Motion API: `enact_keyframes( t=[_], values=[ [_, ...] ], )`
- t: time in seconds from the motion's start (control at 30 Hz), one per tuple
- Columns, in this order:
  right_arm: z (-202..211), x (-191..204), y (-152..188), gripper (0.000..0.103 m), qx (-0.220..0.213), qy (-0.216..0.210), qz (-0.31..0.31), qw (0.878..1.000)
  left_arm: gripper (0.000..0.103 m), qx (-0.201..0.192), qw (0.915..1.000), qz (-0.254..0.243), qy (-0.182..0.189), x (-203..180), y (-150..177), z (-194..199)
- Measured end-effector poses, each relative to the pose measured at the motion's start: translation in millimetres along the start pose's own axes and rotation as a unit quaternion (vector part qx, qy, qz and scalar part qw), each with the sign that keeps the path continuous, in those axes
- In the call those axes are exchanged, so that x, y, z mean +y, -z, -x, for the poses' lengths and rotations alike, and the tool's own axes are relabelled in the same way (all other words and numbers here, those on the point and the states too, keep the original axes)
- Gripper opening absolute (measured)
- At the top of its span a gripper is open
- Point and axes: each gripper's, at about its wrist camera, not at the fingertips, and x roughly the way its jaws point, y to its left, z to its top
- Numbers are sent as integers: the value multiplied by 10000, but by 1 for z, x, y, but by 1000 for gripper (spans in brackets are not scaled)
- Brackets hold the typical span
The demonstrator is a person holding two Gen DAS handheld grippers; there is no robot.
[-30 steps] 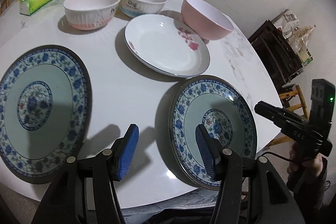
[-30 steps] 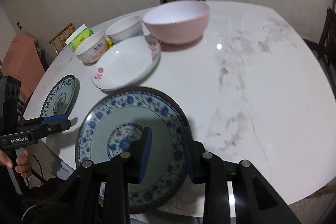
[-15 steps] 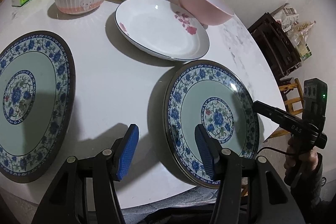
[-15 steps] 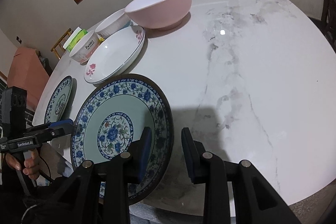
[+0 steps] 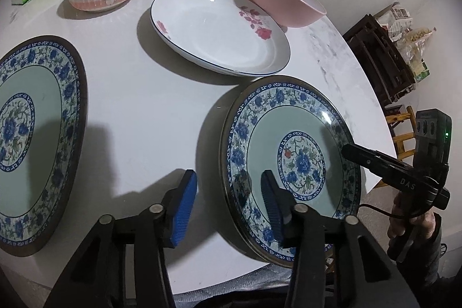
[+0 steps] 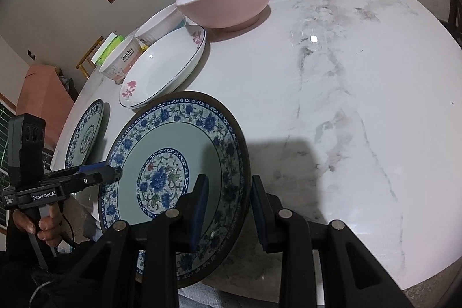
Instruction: Organize plates and bowls
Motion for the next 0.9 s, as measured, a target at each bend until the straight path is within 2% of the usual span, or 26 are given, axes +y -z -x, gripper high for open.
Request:
enact_keyframes(
  t=[0.2,0.37,0.5,0.67,0.9],
  values=[
    [-2,1,1,30,-16,-48,-29,10000,25,47,9999,-69,73,-4,1,-3],
    [-2,1,1,30,-46,-75,-66,9999,23,52,9999,-66,115,-4,1,-4],
    [-2,0,1,29,-95,-68,-120,9999,16,46,10000,-57,20,-2,1,-4],
    [-2,0,2,21,-146,69,-147,9998,16,41,9999,-90,-33,-3,2,-3],
    [-3,2,3,18,-135,71,-225,9996,16,45,9999,-62,-109,0,3,0]
  ],
)
